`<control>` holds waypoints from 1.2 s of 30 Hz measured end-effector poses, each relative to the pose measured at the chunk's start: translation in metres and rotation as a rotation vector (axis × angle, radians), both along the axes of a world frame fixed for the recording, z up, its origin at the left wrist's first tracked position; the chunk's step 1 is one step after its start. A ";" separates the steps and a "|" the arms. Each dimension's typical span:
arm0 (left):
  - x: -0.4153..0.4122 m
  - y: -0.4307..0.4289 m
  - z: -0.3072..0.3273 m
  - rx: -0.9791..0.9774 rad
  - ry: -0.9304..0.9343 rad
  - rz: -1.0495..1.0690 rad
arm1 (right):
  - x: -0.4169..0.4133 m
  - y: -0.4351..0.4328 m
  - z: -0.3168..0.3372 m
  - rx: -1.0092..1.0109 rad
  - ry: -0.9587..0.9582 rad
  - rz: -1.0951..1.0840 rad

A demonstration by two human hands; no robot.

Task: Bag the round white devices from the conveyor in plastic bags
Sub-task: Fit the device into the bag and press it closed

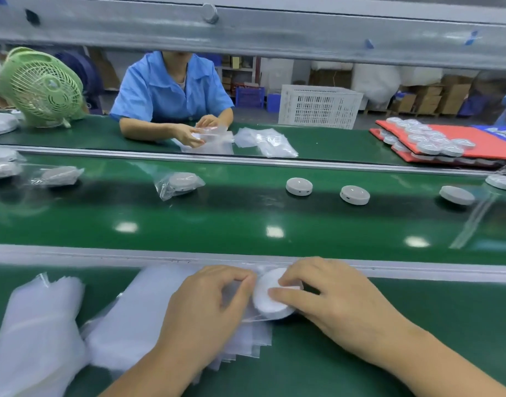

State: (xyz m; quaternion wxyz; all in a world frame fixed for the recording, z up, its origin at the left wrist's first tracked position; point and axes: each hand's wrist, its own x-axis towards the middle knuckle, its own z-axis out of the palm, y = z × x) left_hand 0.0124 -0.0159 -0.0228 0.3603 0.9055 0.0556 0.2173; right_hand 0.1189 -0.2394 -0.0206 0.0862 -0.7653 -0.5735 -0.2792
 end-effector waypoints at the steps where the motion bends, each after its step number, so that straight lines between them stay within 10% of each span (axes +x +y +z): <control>1: -0.001 0.000 0.001 -0.046 0.005 -0.048 | -0.003 0.004 0.001 0.028 -0.013 0.040; 8: -0.005 -0.012 0.005 -0.218 -0.008 -0.335 | -0.032 0.006 0.005 0.727 0.663 -0.024; 14: -0.004 -0.025 0.008 -0.556 -0.255 -0.227 | -0.037 0.018 0.014 0.712 1.420 0.137; 19: 0.001 -0.019 0.014 -0.528 -0.216 -0.195 | -0.006 0.036 0.036 0.713 1.159 -0.092; 25: 0.002 -0.003 0.010 0.201 -0.067 -0.231 | 0.110 0.056 0.053 0.829 0.835 -0.441; 30: 0.000 -0.008 0.010 0.466 0.191 -0.517 | 0.191 0.075 0.035 0.130 0.764 -0.702; 36: 0.006 -0.007 0.018 0.376 0.319 -0.550 | 0.229 0.050 0.003 0.072 0.390 -1.075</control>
